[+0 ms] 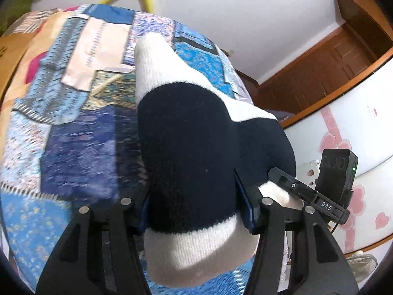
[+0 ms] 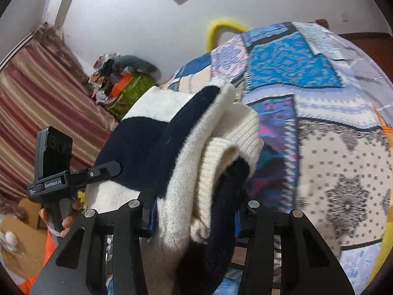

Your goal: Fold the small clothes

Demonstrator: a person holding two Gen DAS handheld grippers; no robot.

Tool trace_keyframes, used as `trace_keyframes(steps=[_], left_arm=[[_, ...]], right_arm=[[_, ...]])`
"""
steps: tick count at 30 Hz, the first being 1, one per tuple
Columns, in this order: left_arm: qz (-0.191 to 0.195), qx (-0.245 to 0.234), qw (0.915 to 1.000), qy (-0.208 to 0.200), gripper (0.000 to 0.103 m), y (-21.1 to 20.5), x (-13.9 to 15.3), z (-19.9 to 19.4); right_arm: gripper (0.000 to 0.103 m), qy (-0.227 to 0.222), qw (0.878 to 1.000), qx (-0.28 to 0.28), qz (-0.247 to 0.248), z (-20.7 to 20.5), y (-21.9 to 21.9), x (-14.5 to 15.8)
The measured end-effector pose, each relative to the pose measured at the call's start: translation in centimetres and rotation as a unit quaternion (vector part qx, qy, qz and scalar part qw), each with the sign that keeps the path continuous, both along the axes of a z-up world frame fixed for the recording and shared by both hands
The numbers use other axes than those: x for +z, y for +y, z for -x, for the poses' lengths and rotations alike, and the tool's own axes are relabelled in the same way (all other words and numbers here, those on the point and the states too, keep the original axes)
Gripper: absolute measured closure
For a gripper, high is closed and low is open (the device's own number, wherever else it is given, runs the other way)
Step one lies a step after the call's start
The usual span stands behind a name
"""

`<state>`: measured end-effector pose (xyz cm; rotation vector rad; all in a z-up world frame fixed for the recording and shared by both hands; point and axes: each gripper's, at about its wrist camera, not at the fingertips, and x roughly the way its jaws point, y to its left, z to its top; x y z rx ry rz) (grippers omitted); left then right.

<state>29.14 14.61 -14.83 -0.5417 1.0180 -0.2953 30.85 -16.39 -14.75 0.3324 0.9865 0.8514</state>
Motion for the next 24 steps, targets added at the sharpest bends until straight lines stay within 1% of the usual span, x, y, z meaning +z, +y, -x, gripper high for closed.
trace_keyframes(steps=[4, 7, 10, 12, 15, 18, 20, 22, 24], left_arm=[[0.008, 0.023, 0.9996, 0.014, 0.046, 2.7, -1.3, 1.5], [0.021, 0.042, 0.9981, 0.04, 0.046, 5.0, -3.8, 2.5], [0.026, 0.055, 0.9956, 0.071, 0.046, 6.2, -6.3, 3.1], [0.026, 0.06, 0.9945, 0.082, 0.046, 6.7, -7.7, 3.6], [0.038, 0.068, 0.9941, 0.076, 0.043, 7.3, -9.1, 4.3], [0.039, 0.081, 0.9937, 0.067, 0.041, 7.7, -9.3, 5.2], [0.031, 0.09, 0.9934, 0.064, 0.042, 8.0, -9.0, 5.9], [0.006, 0.098, 0.9936, 0.055, 0.042, 8.0, -7.9, 6.6], [-0.036, 0.106, 0.9928, 0.043, 0.042, 7.9, -6.4, 7.4]], right_arm=[[0.063, 0.007, 1.0, 0.025, 0.014, -0.1, 3.4, -1.2], [0.063, 0.019, 0.999, 0.04, 0.03, -0.3, 5.4, -2.7], [0.063, 0.031, 0.997, 0.052, 0.052, -0.5, 7.0, -4.2], [0.062, 0.029, 0.996, 0.057, 0.065, -0.6, 7.6, -4.9], [0.059, 0.011, 0.995, 0.069, 0.078, -0.2, 7.5, -4.8], [0.058, -0.01, 0.993, 0.073, 0.096, 0.7, 7.2, -4.3], [0.057, -0.026, 0.992, 0.073, 0.103, 1.4, 6.8, -3.5], [0.056, -0.043, 0.991, 0.07, 0.109, 2.0, 6.4, -2.7], [0.056, -0.057, 0.99, 0.066, 0.111, 2.6, 6.0, -1.8]])
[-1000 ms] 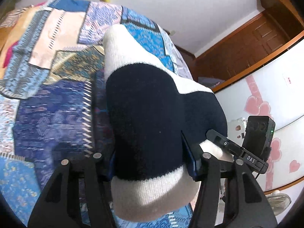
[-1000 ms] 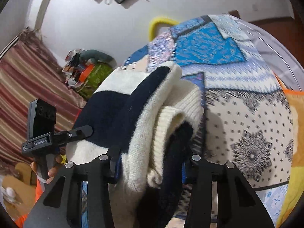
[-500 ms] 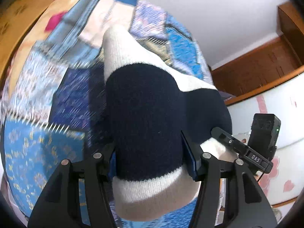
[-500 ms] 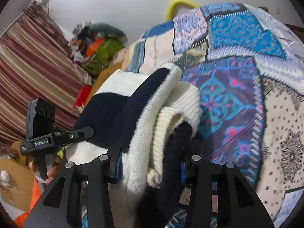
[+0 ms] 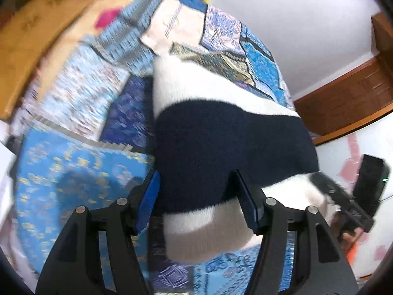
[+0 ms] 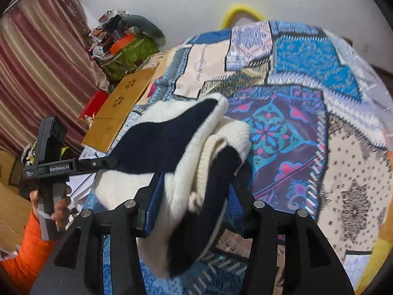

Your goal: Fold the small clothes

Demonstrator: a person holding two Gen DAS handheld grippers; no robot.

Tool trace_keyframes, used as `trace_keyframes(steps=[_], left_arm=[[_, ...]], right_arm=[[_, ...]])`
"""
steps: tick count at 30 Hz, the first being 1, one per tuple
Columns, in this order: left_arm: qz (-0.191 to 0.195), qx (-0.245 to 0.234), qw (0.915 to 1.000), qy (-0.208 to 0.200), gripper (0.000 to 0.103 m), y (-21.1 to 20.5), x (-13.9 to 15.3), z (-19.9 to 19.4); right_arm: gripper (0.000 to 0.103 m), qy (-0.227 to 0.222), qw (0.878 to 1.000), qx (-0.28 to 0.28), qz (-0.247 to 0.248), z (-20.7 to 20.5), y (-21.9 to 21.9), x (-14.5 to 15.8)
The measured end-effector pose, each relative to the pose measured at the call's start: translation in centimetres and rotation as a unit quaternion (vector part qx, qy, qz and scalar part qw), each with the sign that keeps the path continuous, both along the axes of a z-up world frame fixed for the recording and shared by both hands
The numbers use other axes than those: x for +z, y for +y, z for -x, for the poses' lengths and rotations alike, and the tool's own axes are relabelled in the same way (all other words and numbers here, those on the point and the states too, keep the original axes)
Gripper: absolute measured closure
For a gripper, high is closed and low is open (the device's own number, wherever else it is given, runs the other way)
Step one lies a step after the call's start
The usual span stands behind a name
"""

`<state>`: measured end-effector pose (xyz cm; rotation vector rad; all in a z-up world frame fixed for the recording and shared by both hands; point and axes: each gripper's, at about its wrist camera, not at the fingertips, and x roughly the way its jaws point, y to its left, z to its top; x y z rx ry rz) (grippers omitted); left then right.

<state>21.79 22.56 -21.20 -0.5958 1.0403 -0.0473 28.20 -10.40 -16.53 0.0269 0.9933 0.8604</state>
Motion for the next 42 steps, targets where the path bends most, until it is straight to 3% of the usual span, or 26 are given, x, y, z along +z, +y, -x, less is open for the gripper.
trace_keyframes(steps=[4, 11, 14, 18, 22, 27, 30, 34, 38, 42], left_arm=[[-0.074, 0.005, 0.9967, -0.034, 0.042, -0.8, 3.4, 1.8], [-0.138, 0.012, 0.9814, -0.133, 0.042, -3.7, 11.0, 5.7], [-0.161, 0.017, 0.9697, -0.184, 0.042, -5.4, 14.3, 7.4], [-0.198, 0.022, 0.9449, -0.259, 0.042, -8.2, 18.9, 11.2], [-0.223, 0.029, 0.9237, -0.31, 0.042, -10.3, 21.6, 14.4], [-0.264, 0.045, 0.8957, -0.355, 0.042, -12.7, 23.1, 17.8], [-0.278, 0.056, 0.8852, -0.369, 0.041, -13.7, 23.2, 19.4], [-0.281, 0.073, 0.8801, -0.376, 0.028, -14.2, 22.8, 20.7], [-0.283, 0.082, 0.879, -0.375, 0.013, -14.2, 22.4, 21.1], [-0.285, 0.084, 0.8782, -0.374, 0.005, -14.3, 22.1, 21.2]], right_arm=[[0.056, -0.042, 0.999, -0.008, 0.0, 1.5, -0.8, 2.0], [0.056, -0.125, 0.991, -0.016, -0.044, 5.2, -2.1, 7.4], [0.056, -0.167, 0.983, -0.021, -0.072, 7.5, -2.6, 10.4], [0.056, -0.223, 0.969, -0.027, -0.102, 10.8, -3.3, 13.8], [0.056, -0.28, 0.951, -0.034, -0.13, 14.4, -3.9, 16.6], [0.056, -0.332, 0.93, -0.05, -0.151, 18.4, -4.5, 18.2], [0.047, -0.346, 0.924, -0.061, -0.152, 19.9, -4.7, 18.3], [0.028, -0.352, 0.92, -0.075, -0.153, 20.7, -4.8, 18.0], [0.018, -0.359, 0.92, -0.088, -0.134, 20.5, -4.5, 17.8], [0.005, -0.36, 0.919, -0.1, -0.128, 20.6, -4.9, 17.6]])
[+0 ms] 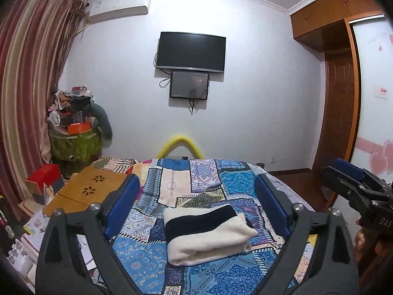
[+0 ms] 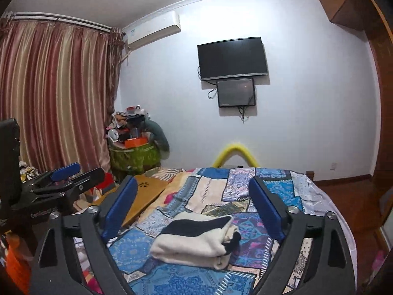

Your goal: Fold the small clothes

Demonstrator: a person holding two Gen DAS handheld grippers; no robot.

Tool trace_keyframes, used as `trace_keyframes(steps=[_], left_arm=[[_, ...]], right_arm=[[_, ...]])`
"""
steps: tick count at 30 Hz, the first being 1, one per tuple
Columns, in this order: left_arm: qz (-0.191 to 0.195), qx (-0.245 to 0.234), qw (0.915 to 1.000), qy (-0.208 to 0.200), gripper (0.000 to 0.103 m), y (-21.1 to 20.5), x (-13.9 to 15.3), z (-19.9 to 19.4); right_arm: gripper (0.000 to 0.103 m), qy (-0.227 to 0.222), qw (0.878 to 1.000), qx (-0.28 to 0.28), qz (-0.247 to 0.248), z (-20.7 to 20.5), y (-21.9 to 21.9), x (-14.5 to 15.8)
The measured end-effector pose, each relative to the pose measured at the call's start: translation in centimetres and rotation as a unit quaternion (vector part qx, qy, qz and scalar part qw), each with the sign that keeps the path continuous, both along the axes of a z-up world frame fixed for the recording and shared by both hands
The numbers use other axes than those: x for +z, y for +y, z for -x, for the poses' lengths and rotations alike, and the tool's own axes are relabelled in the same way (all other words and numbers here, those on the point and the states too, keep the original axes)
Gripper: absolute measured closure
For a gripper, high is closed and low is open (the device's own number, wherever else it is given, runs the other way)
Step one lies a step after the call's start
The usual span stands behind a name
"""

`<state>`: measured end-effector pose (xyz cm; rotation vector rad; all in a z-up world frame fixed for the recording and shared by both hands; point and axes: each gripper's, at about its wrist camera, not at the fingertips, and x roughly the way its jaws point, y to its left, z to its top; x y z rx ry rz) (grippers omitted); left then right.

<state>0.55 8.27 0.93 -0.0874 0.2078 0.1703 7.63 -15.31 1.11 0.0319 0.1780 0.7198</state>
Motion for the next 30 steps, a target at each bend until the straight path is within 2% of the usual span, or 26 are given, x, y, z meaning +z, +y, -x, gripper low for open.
trace_keyframes(steps=[1, 4, 12, 30], left_arm=[[0.0, -0.001, 1.0, -0.001, 0.003, -0.1, 0.0, 0.1], [0.002, -0.009, 1.0, -0.004, 0.003, -0.5, -0.1, 0.4], [-0.01, -0.014, 0.9999, 0.001, 0.0, -1.3, -0.7, 0.2], [-0.021, -0.017, 0.9995, 0.014, 0.0, -1.9, -1.5, -0.5]], right_arm=[[0.002, -0.001, 1.0, -0.006, 0.001, -0.1, 0.0, 0.0], [0.001, -0.004, 1.0, -0.018, 0.009, -0.1, 0.0, -0.1], [0.0, 0.006, 0.999, -0.024, 0.024, 0.0, 0.1, -1.0], [0.0, 0.018, 0.999, -0.032, 0.025, 0.1, -0.5, -1.0]])
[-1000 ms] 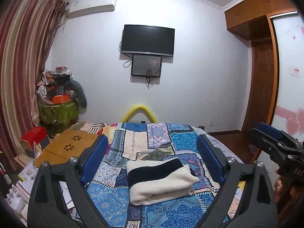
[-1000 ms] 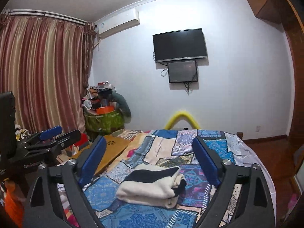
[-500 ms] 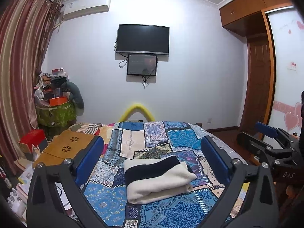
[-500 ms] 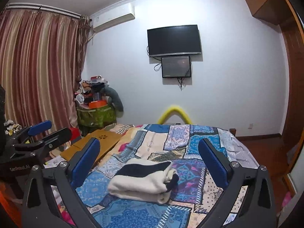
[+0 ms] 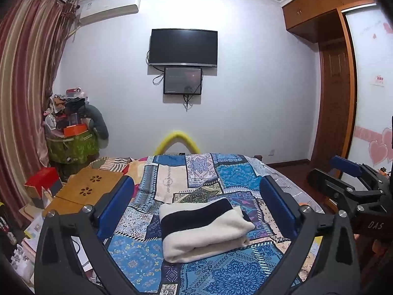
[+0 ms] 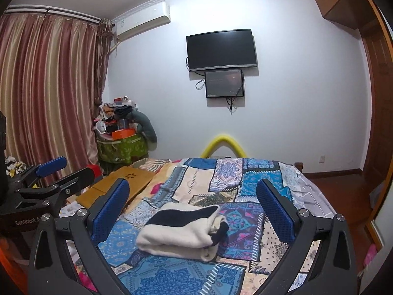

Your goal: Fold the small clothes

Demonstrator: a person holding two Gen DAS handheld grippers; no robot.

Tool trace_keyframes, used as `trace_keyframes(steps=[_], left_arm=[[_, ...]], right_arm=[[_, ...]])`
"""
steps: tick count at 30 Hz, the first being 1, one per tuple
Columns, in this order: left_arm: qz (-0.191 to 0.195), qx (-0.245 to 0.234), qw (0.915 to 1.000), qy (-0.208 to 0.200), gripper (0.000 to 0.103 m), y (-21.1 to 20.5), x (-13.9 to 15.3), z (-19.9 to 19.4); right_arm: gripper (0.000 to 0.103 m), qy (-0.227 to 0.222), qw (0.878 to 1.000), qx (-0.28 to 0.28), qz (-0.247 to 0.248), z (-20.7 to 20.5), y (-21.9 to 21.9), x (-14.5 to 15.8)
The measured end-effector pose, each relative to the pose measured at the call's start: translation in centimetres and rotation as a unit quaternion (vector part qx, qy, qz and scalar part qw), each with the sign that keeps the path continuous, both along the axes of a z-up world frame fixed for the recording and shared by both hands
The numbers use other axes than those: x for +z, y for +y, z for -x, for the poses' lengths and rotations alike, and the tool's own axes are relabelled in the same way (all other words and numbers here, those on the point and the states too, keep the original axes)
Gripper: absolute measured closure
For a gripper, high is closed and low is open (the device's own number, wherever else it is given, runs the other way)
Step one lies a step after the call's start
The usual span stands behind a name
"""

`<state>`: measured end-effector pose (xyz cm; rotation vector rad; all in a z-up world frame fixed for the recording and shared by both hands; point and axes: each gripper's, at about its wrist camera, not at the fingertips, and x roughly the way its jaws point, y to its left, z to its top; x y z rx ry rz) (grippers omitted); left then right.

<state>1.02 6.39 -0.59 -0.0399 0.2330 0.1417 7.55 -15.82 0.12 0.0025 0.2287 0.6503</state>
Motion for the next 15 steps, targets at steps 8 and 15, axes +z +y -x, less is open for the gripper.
trace_keyframes(steps=[8, 15], left_arm=[[0.0, -0.001, 1.0, 0.0, 0.0, -0.1, 0.09, -0.05], [0.008, 0.0, 1.0, 0.001, 0.0, 0.14, 0.21, -0.15]], right_arm=[[0.0, 0.001, 1.0, -0.002, 0.001, 0.07, 0.04, 0.18], [0.0, 0.001, 1.0, -0.002, 0.001, 0.02, 0.0, 0.13]])
